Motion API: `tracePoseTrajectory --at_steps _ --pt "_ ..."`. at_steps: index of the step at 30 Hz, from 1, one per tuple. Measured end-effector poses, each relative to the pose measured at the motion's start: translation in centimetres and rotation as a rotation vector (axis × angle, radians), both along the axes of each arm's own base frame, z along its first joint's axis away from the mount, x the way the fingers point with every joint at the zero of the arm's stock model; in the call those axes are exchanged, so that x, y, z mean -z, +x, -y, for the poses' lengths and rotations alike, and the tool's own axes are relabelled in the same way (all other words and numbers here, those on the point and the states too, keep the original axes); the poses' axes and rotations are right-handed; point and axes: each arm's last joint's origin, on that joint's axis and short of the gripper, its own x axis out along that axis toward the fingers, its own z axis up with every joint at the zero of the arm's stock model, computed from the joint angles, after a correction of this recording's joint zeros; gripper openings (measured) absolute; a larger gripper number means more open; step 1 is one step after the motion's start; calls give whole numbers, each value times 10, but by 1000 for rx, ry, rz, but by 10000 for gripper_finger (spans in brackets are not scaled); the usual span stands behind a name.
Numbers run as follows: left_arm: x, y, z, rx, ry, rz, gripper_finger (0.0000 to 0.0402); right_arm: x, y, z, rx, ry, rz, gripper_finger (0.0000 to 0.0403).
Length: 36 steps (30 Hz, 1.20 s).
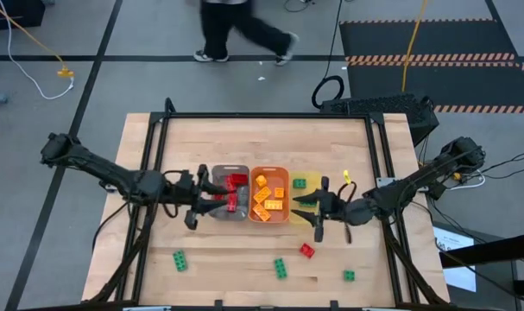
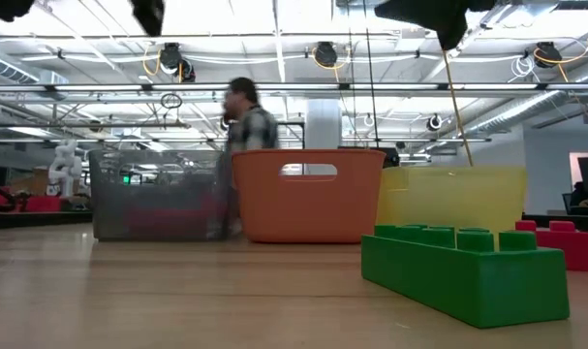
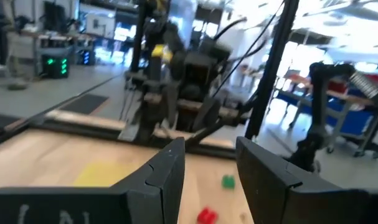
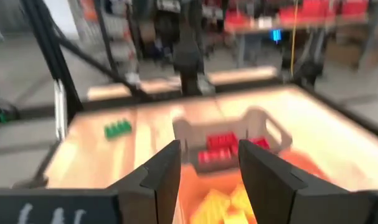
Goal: Sort & place blocks by color
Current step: Put the green game piece into the yellow bin
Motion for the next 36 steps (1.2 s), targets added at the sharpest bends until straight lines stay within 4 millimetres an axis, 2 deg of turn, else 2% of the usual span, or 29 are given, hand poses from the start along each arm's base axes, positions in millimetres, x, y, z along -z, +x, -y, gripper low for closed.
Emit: tracePoseTrajectory --at_steps 3,8,11,16,21,24,29,32,36 --pt "8 -7 4 -5 6 -28 143 -13 4 -3 -4 11 -128 153" --pt "18 -10 12 17 31 -99 143 -41 13 -8 11 38 -300 153" --pt "22 -12 16 17 45 -134 143 -51 24 -12 -9 91 -436 153" --pt "25 -16 23 35 67 -165 143 -49 51 -30 -107 201 -691 153" --pt "25 -18 27 48 70 -160 143 -27 66 -49 -184 365 -1025 153" --pt "25 -19 29 51 78 -159 143 -11 61 -58 -153 518 -1230 153" --pt "24 -20 28 46 94 -152 143 3 33 -74 117 692 -1550 153" --pt "22 -21 28 46 98 -144 143 4 19 -83 303 750 -1616 153" --pt "19 -23 26 46 99 -127 143 13 8 -93 512 805 -1574 153"
